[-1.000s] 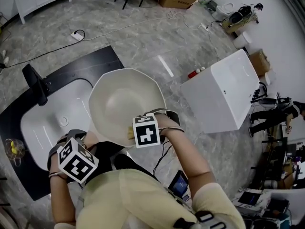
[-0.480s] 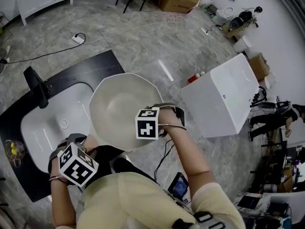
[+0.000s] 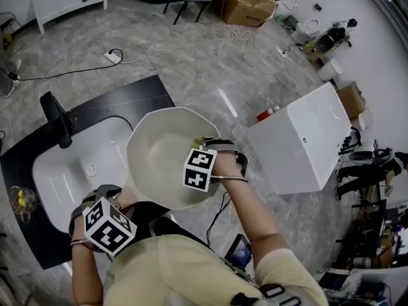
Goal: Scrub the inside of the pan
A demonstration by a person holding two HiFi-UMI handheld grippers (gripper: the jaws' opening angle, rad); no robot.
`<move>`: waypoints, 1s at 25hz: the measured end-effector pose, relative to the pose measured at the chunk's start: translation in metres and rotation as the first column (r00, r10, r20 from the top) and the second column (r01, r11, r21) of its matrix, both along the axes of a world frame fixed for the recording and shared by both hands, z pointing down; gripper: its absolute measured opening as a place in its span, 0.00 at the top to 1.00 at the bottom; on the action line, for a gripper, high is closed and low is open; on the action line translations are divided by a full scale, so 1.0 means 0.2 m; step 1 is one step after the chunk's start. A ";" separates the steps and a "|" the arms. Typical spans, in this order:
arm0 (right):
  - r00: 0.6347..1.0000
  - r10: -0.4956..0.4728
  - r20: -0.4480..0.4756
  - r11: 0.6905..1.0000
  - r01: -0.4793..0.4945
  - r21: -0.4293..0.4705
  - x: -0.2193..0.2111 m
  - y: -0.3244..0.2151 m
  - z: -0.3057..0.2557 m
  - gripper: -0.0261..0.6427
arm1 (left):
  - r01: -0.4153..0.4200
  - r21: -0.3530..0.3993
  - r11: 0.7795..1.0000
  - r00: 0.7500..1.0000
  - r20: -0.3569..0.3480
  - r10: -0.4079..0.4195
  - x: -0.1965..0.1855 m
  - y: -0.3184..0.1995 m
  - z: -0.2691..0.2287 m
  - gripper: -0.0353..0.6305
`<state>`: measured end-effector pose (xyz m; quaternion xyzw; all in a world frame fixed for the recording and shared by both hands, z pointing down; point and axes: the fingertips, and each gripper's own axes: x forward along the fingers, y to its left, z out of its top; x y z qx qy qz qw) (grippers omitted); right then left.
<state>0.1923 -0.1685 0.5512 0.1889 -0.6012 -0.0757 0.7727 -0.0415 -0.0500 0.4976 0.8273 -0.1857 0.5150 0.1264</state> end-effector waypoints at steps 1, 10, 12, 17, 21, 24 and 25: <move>1.000 -0.003 -0.001 0.999 0.003 0.037 0.00 -0.03 -0.01 0.86 | 0.000 0.001 1.000 1.000 -0.001 0.000 0.00 0.00 0.00 0.62; 0.998 -0.060 0.017 0.964 0.053 0.260 -0.06 -0.25 -0.06 0.86 | -0.001 0.011 1.000 1.000 -0.006 0.001 0.00 0.00 0.00 0.62; 0.997 -0.071 0.024 0.955 0.061 0.289 -0.07 -0.28 -0.06 0.86 | -0.004 0.011 1.000 1.000 -0.004 0.004 0.00 0.00 0.00 0.62; 0.994 -0.103 0.044 0.924 0.079 0.374 -0.13 -0.35 -0.10 0.86 | 0.000 0.018 1.000 1.000 -0.008 0.000 0.00 0.00 0.00 0.62; 0.987 -0.149 0.063 0.882 0.104 0.460 -0.19 -0.41 -0.15 0.86 | 0.004 0.019 1.000 1.000 -0.010 -0.003 -0.01 0.00 0.01 0.62; 0.981 -0.158 0.110 0.878 0.089 0.470 -0.24 -0.43 -0.15 0.86 | 0.006 0.018 1.000 1.000 -0.010 -0.005 -0.01 0.00 0.00 0.62; 0.978 -0.154 0.144 0.883 0.071 0.464 -0.26 -0.42 -0.15 0.86 | 0.007 0.018 1.000 1.000 -0.010 -0.007 -0.01 0.00 0.00 0.62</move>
